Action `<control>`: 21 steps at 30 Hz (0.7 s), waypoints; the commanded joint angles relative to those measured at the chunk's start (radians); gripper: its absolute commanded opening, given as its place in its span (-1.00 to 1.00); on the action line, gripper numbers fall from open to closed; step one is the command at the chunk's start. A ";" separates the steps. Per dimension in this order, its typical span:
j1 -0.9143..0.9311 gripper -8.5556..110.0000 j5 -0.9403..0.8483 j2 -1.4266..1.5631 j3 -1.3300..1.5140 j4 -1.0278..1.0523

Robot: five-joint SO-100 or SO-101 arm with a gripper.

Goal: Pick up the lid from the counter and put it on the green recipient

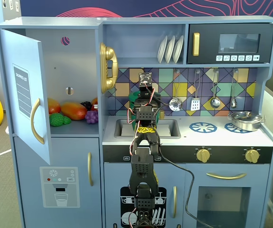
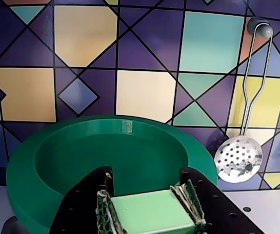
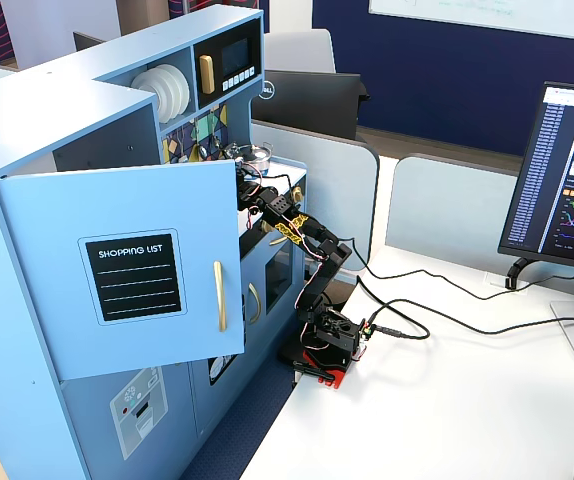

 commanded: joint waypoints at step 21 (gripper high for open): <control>0.025 -0.24 0.043 0.002 0.034 -0.087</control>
